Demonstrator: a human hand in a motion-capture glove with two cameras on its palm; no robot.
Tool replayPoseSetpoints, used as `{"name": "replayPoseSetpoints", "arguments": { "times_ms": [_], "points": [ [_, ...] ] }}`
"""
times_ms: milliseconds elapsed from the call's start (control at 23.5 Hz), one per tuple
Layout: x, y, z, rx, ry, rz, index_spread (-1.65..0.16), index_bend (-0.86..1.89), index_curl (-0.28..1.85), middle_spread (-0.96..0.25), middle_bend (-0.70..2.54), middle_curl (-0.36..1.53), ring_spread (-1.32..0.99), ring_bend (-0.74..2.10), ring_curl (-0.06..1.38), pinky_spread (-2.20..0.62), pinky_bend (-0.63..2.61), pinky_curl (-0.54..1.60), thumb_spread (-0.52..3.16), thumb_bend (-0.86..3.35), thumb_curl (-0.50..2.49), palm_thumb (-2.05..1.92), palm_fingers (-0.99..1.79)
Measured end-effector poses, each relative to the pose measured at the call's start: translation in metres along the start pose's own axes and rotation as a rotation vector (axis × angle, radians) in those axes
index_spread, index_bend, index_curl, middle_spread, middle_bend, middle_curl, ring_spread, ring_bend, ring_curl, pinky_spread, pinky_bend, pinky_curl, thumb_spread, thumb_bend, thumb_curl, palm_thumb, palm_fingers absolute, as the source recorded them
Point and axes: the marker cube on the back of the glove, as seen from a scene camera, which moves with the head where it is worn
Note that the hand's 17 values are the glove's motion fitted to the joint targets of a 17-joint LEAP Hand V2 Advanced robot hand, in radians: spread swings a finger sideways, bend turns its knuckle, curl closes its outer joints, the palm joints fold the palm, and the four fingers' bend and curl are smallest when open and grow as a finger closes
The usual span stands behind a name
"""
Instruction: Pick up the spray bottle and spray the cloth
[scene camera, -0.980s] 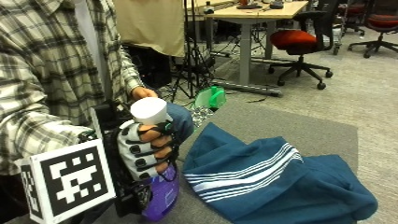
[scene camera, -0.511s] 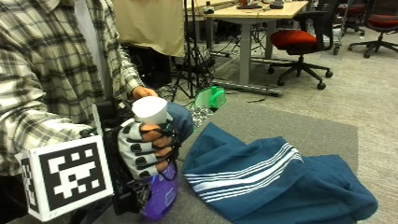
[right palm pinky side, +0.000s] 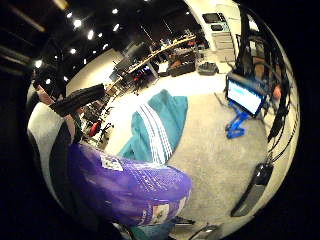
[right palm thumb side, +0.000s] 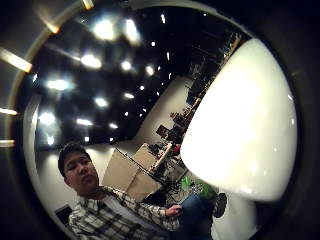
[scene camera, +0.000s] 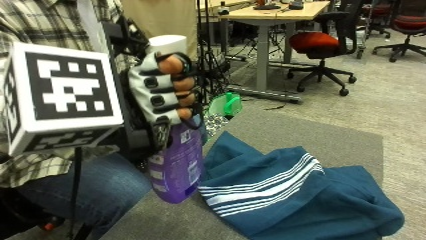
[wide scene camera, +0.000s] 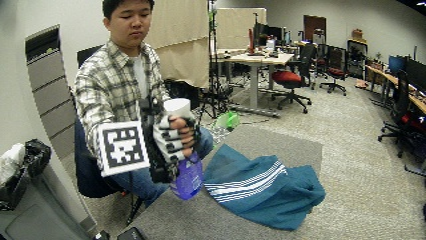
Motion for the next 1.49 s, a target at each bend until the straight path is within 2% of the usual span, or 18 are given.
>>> {"name": "replayPoseSetpoints", "arguments": {
  "times_ms": [213, 596, 1108, 1491],
  "points": [
    [-0.020, -0.032, -0.006, -0.026, 0.035, -0.036, -0.30, 0.18, 0.37, -0.22, 0.48, 0.48, -0.23, 0.60, 0.42, -0.18, 0.56, 0.32, 0.23, -0.03, 0.71, 1.11, 1.23],
    [-0.021, -0.048, 0.016, -0.183, 0.192, -0.026, -0.30, 0.17, 0.40, -0.22, 0.47, 0.49, -0.24, 0.59, 0.43, -0.18, 0.56, 0.34, 0.22, -0.03, 0.73, 1.11, 1.23],
    [-0.024, -0.057, 0.065, -0.404, 0.413, -0.060, -0.30, 0.16, 0.43, -0.22, 0.46, 0.50, -0.24, 0.59, 0.45, -0.18, 0.55, 0.35, 0.21, -0.03, 0.76, 1.10, 1.23],
    [-0.022, -0.052, 0.123, -0.604, 0.693, -0.103, -0.30, 0.16, 0.44, -0.22, 0.46, 0.51, -0.24, 0.59, 0.45, -0.18, 0.55, 0.36, 0.20, -0.03, 0.77, 1.10, 1.23]
  ]
}}
